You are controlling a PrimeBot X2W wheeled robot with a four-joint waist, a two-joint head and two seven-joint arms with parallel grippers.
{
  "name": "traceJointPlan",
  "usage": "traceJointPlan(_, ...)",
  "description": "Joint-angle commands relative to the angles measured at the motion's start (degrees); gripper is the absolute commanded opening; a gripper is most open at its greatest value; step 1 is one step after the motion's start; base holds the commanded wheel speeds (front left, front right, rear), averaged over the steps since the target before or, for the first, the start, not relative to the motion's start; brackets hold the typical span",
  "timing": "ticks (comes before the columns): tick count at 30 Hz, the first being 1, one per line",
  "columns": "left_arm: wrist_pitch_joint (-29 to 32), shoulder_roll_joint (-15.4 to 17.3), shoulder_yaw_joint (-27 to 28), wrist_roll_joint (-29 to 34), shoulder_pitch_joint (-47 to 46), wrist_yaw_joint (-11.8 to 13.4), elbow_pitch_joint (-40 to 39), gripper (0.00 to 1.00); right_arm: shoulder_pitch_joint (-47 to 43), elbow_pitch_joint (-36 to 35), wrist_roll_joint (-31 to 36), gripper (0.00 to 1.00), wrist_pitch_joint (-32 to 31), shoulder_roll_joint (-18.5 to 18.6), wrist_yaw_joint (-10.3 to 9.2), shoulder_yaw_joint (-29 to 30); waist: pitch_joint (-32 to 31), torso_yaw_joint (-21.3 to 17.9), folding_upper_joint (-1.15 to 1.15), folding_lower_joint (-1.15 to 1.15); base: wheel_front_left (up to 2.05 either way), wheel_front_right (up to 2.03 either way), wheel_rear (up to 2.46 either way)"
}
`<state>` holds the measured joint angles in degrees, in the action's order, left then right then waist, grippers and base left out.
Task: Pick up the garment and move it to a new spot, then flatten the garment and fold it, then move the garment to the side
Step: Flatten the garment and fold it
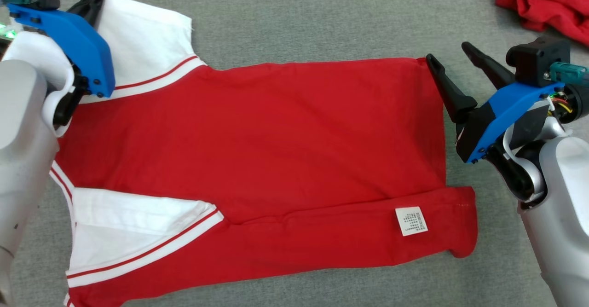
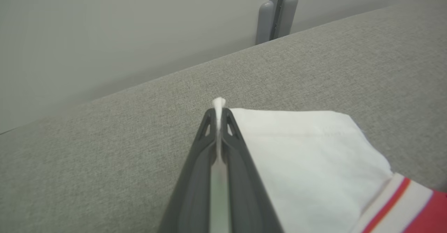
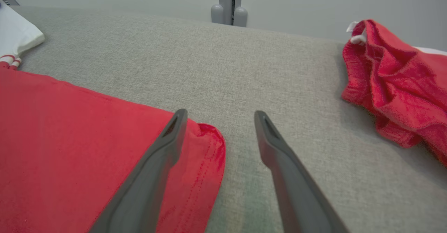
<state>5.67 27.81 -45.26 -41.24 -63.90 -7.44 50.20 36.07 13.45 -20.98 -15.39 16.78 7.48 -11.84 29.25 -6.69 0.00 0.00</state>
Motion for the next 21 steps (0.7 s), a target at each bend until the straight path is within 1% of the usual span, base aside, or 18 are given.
traceJointPlan(1,-0.7,-0.6,-0.7,-0.3,-1.1,0.0,-0.2,0.00,-0.7,0.1,-1.0,1.00,-0.8,0.3,0.03,0.0,0.0,0.5,0.00,0.00,0.00,0.00,0.00)
traceJointPlan(9,-3.3,-2.0,-3.7,-1.4,-2.6,0.0,-0.4,0.00,-1.2,2.7,-1.8,1.00,-5.5,0.9,0.03,-0.8,0.0,2.8,0.00,0.00,0.00,0.00,0.00)
traceJointPlan(12,-4.2,-2.3,-4.6,-1.9,-2.9,0.0,-0.3,0.00,-1.0,3.2,-1.8,1.00,-6.2,1.0,0.03,-0.9,0.0,3.3,0.00,0.00,0.00,0.00,0.00)
traceJointPlan(13,-4.5,-2.4,-4.8,-2.1,-3.1,0.0,-0.3,0.00,-0.9,3.4,-1.8,0.44,-6.2,1.1,0.03,-0.8,0.0,3.4,0.00,0.00,0.00,0.00,0.00)
traceJointPlan(14,-4.8,-2.5,-5.0,-2.3,-3.3,0.0,-0.3,0.00,-0.8,3.6,-1.8,0.03,-6.0,1.0,0.03,-0.7,-0.1,3.6,0.00,0.00,0.00,0.00,0.00)
traceJointPlan(15,-5.1,-2.5,-5.2,-2.6,-3.6,0.0,-0.3,0.00,-0.6,3.8,-1.9,0.00,-5.5,0.8,0.03,-0.4,-0.1,3.7,0.00,0.00,0.00,0.00,0.00)
traceJointPlan(21,-7.6,-3.0,-6.3,-3.9,-3.4,0.0,-0.7,0.00,0.7,6.1,0.2,0.00,-0.4,0.1,0.03,2.2,-0.8,5.0,0.00,0.00,0.00,0.00,0.00)
